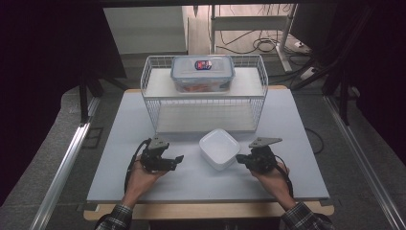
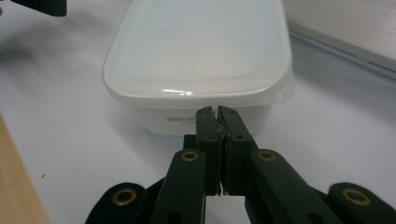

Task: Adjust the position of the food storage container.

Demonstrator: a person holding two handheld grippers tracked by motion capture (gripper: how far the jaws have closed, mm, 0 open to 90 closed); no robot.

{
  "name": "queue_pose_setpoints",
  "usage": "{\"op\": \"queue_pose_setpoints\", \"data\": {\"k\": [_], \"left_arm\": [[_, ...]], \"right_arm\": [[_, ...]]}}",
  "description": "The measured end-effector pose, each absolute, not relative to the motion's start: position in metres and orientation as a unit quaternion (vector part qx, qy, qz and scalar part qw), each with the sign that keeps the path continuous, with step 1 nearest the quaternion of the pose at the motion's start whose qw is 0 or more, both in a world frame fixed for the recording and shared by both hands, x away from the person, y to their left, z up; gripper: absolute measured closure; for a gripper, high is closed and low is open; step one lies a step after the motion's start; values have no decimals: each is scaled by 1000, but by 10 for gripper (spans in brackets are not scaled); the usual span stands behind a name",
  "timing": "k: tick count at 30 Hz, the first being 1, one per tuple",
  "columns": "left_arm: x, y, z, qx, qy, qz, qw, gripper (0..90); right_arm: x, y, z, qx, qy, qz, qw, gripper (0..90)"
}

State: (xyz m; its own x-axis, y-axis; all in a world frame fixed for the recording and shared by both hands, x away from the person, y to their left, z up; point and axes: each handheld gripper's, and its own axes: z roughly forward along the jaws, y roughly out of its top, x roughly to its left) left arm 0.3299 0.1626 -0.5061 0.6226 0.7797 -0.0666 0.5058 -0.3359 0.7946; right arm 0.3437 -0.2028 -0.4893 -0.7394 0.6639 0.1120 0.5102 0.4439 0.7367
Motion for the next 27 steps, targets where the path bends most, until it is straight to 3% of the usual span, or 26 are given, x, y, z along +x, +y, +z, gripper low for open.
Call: {"op": "queue_pose_setpoints", "data": {"k": [1, 2, 3, 5, 6, 8, 11, 12, 19, 27], "left_arm": [[333, 162, -506, 799, 402, 166, 415, 310], [337, 161, -505, 798, 403, 167, 416, 310], [345, 158, -504, 797, 403, 168, 417, 391], [348, 156, -503, 798, 401, 168, 418, 416], [356, 152, -501, 799, 400, 169, 416, 505], [360, 149, -500, 799, 399, 166, 418, 595], [374, 141, -501, 800, 400, 157, 419, 664], [383, 136, -503, 802, 401, 159, 414, 728], [404, 115, -516, 812, 398, 116, 410, 795], [388, 107, -514, 824, 390, 102, 398, 801]], "right_arm": [[349, -204, -490, 354, 841, 397, 98, 869], [349, -204, -490, 354, 841, 397, 98, 869], [355, -204, -491, 359, 839, 395, 103, 862], [357, -204, -491, 361, 840, 393, 104, 862], [362, -203, -493, 364, 841, 386, 105, 862], [366, -201, -494, 368, 841, 384, 103, 866], [370, -200, -494, 369, 840, 384, 105, 881], [374, -198, -493, 370, 840, 382, 110, 891], [388, -196, -497, 384, 838, 373, 109, 891], [404, -197, -498, 396, 832, 375, 105, 892]]}}
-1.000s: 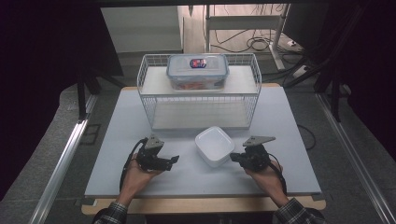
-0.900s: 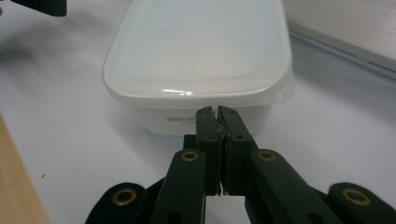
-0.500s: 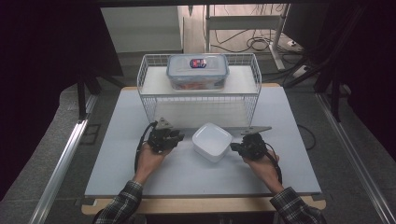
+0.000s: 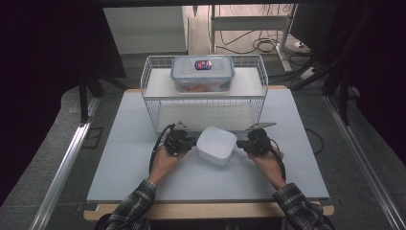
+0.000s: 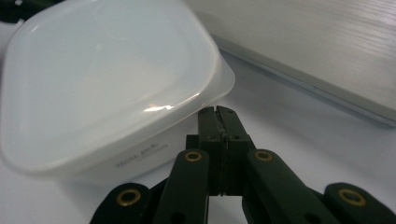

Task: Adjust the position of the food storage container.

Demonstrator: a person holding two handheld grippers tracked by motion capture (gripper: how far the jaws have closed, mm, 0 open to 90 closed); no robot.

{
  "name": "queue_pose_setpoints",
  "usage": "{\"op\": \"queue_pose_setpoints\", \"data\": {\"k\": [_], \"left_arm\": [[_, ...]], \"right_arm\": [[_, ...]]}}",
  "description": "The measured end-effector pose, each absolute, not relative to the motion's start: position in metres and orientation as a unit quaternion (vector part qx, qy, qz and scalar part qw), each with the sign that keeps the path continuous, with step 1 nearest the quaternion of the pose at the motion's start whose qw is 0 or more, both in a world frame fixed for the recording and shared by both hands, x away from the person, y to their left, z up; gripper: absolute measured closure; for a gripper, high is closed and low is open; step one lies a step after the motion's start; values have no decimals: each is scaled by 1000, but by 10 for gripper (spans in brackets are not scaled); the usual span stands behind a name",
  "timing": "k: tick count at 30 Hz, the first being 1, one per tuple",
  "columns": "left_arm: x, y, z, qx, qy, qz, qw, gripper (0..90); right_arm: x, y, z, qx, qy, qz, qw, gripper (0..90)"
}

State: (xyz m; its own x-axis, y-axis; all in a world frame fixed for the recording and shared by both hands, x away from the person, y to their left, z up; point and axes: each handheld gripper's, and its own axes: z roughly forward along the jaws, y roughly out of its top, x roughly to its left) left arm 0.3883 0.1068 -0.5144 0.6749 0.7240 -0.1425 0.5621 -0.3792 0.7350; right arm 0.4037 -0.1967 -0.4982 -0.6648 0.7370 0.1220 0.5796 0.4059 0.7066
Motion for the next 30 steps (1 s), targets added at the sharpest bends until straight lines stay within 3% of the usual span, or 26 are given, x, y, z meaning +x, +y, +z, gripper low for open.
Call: {"op": "queue_pose_setpoints", "data": {"k": [11, 24, 30], "left_arm": [[352, 121, -512, 827, 396, 100, 386, 779], [342, 129, -512, 824, 404, 103, 384, 813], [341, 133, -508, 825, 407, 120, 374, 747]], "right_arm": [[391, -178, -500, 368, 848, 373, 84, 892], [368, -169, -499, 348, 859, 369, 77, 892], [368, -176, -495, 346, 856, 374, 82, 858]]}}
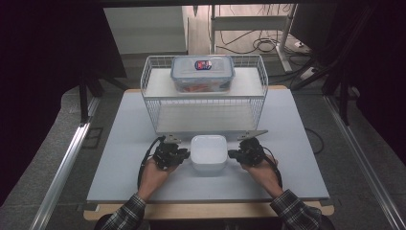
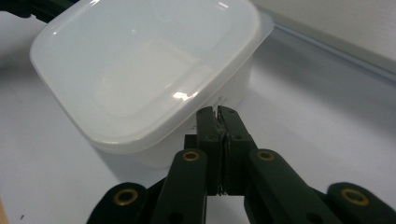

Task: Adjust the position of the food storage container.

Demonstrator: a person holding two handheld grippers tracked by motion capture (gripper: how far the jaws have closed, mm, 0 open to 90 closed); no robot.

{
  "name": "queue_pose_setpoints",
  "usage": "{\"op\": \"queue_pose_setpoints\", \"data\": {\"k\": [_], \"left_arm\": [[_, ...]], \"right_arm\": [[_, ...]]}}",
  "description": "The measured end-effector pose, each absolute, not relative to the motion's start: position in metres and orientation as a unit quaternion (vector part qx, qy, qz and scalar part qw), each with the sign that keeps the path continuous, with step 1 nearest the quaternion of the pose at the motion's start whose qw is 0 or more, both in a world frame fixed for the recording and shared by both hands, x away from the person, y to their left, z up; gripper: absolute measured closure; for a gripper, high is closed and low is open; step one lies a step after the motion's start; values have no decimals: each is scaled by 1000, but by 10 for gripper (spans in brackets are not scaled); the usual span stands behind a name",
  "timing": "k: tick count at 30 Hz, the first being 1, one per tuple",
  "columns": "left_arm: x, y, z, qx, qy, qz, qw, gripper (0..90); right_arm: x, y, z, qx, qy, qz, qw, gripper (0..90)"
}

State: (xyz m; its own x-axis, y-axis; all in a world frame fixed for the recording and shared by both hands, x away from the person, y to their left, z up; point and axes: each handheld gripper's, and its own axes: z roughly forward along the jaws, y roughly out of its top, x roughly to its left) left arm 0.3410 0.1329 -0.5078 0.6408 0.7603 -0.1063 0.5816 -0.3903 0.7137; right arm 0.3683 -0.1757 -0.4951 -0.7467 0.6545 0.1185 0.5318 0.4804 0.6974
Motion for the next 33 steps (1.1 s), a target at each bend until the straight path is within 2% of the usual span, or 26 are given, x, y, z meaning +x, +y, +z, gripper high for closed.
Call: {"op": "queue_pose_setpoints", "data": {"k": [1, 4, 5, 7, 14, 15, 16, 17, 25, 33], "left_arm": [[339, 138, -506, 821, 411, 127, 376, 678], [335, 144, -504, 814, 416, 127, 386, 590], [329, 147, -502, 809, 416, 131, 395, 535], [326, 149, -501, 808, 413, 135, 397, 501], [305, 152, -501, 814, 392, 157, 399, 241], [300, 153, -502, 816, 389, 161, 396, 180], [300, 153, -502, 816, 389, 161, 396, 161], [298, 154, -502, 817, 388, 160, 396, 139], [284, 157, -505, 820, 384, 156, 395, 57], [283, 159, -507, 819, 388, 143, 399, 62]], "right_arm": [[365, -181, -492, 343, 857, 372, 100, 813], [364, -189, -489, 345, 853, 378, 104, 763], [361, -196, -485, 350, 848, 383, 106, 707], [360, -199, -484, 351, 846, 386, 107, 678], [348, -207, -476, 341, 840, 404, 119, 449], [344, -207, -476, 336, 841, 407, 122, 383], [344, -207, -476, 336, 841, 407, 122, 383], [340, -208, -476, 330, 842, 409, 121, 320], [330, -211, -479, 321, 843, 413, 129, 194], [329, -213, -484, 318, 846, 407, 131, 156]]}}
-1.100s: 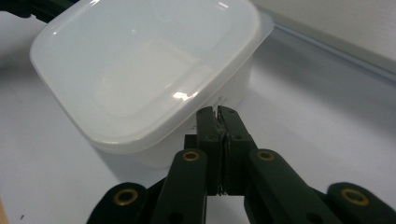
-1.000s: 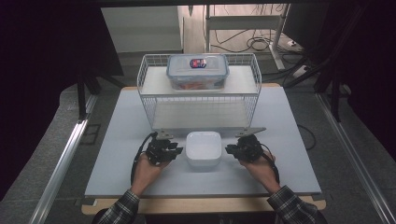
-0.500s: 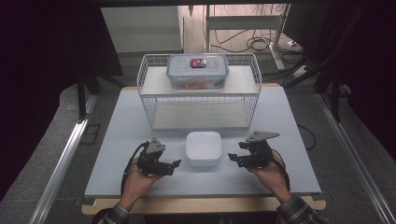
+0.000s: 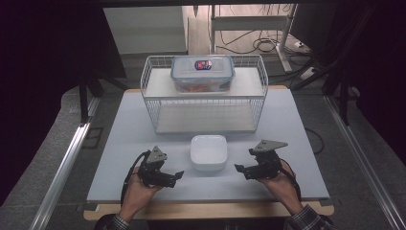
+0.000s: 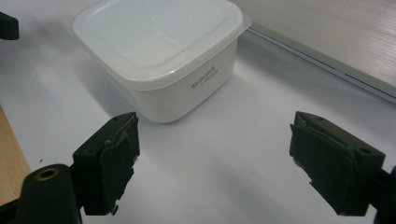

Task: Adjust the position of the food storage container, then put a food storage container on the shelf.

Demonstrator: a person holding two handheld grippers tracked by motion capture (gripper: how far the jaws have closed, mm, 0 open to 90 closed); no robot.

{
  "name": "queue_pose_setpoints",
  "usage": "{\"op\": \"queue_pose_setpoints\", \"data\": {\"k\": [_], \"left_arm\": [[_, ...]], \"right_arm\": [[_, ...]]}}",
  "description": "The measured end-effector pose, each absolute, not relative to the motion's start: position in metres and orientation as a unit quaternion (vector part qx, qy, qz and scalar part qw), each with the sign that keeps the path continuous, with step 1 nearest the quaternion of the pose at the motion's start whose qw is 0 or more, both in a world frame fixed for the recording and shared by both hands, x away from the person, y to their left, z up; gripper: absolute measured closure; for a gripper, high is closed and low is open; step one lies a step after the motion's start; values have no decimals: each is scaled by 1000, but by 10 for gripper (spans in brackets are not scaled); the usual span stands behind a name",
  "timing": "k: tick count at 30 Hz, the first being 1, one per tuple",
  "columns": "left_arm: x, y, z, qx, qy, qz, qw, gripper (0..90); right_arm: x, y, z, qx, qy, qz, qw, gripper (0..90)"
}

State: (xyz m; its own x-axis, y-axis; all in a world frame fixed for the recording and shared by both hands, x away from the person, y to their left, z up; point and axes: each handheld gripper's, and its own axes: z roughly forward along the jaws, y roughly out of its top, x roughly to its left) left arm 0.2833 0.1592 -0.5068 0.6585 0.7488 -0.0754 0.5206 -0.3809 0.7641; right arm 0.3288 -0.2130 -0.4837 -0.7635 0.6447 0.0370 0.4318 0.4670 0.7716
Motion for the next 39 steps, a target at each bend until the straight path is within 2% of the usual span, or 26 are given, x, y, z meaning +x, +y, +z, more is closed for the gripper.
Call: {"op": "queue_pose_setpoints", "data": {"k": [8, 9, 15, 18, 21, 25, 28, 34, 37, 39], "left_arm": [[285, 160, -505, 819, 385, 133, 405, 49], [286, 160, -505, 818, 385, 133, 406, 48], [295, 159, -499, 815, 390, 119, 411, 54], [299, 158, -495, 809, 392, 112, 424, 70], [303, 155, -489, 809, 386, 118, 428, 111], [312, 149, -482, 809, 377, 117, 435, 164], [318, 142, -480, 811, 372, 120, 435, 179], [337, 127, -484, 816, 370, 109, 430, 179], [349, 120, -491, 816, 382, 96, 424, 113], [355, 117, -496, 818, 382, 86, 421, 108]], "right_arm": [[330, -210, -483, 318, 846, 407, 130, 77], [330, -208, -482, 317, 849, 403, 130, 46], [330, -199, -477, 318, 856, 388, 121, 37], [331, -194, -472, 315, 855, 395, 116, 56], [336, -189, -465, 313, 856, 395, 118, 115], [346, -185, -461, 313, 853, 407, 99, 190], [353, -179, -460, 312, 852, 409, 93, 206], [369, -164, -463, 312, 857, 401, 88, 219], [378, -160, -470, 318, 859, 394, 79, 220], [383, -159, -475, 324, 859, 390, 66, 220]]}}
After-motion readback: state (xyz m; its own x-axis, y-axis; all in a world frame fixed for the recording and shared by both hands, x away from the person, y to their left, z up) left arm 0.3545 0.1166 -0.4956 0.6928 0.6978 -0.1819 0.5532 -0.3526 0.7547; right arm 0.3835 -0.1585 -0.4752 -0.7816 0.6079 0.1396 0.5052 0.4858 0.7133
